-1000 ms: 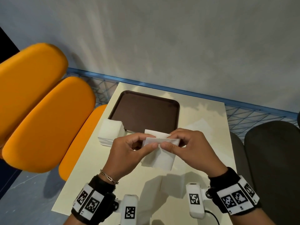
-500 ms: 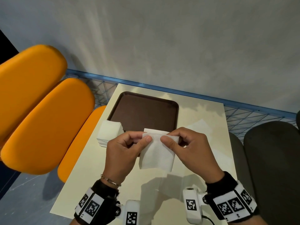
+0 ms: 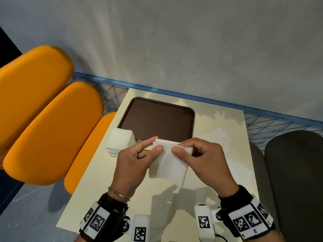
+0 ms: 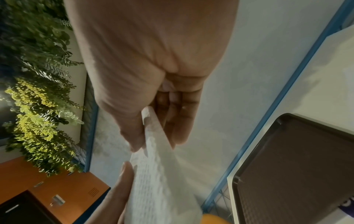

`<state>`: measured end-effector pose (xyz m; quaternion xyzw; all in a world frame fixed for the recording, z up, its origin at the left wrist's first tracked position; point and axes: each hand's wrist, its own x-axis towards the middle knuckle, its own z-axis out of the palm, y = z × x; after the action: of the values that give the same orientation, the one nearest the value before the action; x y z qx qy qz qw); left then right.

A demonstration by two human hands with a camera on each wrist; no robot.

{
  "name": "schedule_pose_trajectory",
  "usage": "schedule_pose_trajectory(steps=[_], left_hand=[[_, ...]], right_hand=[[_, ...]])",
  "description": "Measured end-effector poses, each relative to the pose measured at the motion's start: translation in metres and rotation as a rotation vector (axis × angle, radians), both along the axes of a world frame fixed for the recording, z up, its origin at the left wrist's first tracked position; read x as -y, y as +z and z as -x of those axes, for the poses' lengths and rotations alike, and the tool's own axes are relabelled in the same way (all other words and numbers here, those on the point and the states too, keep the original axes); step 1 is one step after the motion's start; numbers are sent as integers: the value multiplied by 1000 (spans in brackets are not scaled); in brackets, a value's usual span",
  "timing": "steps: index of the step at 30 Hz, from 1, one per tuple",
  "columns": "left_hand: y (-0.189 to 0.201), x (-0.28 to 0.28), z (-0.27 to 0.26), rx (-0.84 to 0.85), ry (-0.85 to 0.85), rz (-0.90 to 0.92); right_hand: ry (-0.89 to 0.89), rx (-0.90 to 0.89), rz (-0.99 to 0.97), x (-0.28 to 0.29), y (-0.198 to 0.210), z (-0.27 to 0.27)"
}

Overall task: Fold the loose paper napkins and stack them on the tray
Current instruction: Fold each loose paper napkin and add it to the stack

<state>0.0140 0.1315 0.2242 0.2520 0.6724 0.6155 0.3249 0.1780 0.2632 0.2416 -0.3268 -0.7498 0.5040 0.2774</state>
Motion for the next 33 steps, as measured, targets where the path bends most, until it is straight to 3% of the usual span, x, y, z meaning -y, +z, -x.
schedule_pose_trajectory(steps=[12,26,33], left_hand=[[2,6,-3,32,-2,-10],[-6,5,-7,-180,-127,67],[-13,5,-5,-178,-128,113]], right_hand=[[46,-15,65,4,4,0],[-16,10,75,4,-2,2],[6,-2,152,2,-7,5]])
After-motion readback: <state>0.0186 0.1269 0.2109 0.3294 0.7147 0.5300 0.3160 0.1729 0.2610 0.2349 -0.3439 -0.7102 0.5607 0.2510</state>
